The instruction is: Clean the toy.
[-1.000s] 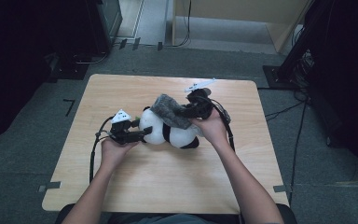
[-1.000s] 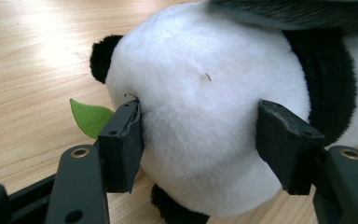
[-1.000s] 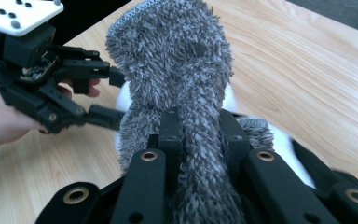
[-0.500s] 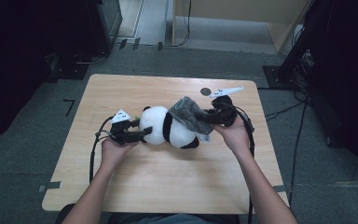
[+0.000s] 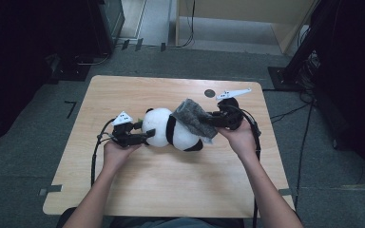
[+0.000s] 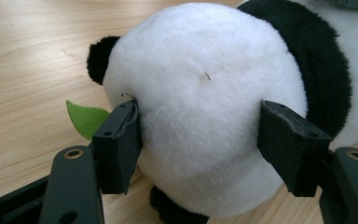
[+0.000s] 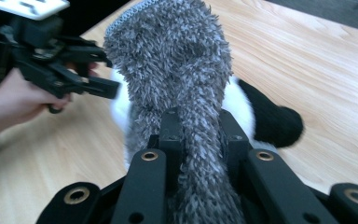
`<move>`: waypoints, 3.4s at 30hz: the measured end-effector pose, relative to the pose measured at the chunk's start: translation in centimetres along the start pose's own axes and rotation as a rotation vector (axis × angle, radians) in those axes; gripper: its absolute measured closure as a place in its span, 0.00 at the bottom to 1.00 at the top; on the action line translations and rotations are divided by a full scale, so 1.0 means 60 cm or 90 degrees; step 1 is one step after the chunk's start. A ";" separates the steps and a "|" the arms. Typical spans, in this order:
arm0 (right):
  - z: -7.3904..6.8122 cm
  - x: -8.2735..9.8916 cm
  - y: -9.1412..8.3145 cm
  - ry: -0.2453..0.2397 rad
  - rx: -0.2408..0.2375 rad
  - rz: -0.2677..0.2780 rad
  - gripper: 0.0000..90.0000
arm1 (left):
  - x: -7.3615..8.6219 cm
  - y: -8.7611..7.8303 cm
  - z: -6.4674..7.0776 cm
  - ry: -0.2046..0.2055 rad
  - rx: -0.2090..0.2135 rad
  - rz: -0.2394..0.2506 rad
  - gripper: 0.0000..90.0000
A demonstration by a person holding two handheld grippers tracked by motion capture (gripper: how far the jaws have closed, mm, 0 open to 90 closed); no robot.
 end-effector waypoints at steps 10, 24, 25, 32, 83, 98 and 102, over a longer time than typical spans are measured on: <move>-0.063 -0.031 0.010 -0.050 -0.040 0.004 0.85 | 0.000 -0.001 0.000 0.003 -0.001 -0.002 0.36; -0.104 -0.063 0.120 -0.060 -0.070 -0.010 0.85 | -0.001 -0.001 0.001 0.006 -0.004 -0.001 0.36; -0.106 -0.064 0.132 -0.056 -0.072 -0.011 0.85 | -0.001 -0.001 0.001 0.007 -0.005 -0.001 0.36; -0.112 -0.046 0.186 -0.044 -0.066 -0.046 0.85 | -0.001 -0.001 0.001 0.008 -0.007 0.000 0.36; -0.032 0.033 -0.011 -0.002 -0.019 0.031 0.86 | -0.001 -0.001 0.002 0.005 -0.007 -0.003 0.39; -0.100 -0.031 0.099 -0.034 -0.066 0.006 0.86 | -0.002 -0.002 0.002 0.008 -0.006 -0.003 0.39; -0.104 -0.032 0.141 -0.033 -0.062 -0.015 0.86 | -0.002 -0.001 0.002 0.008 -0.007 -0.002 0.39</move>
Point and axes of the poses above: each handheld gripper's, and its own axes: y roughly forward along the jaws, x roughly out of its underside, z roughly to its right, the point moved 6 cm from there along y, roughly forward along the jaws, and after that the axes turned 6 degrees about z, right-handed, at the moved point
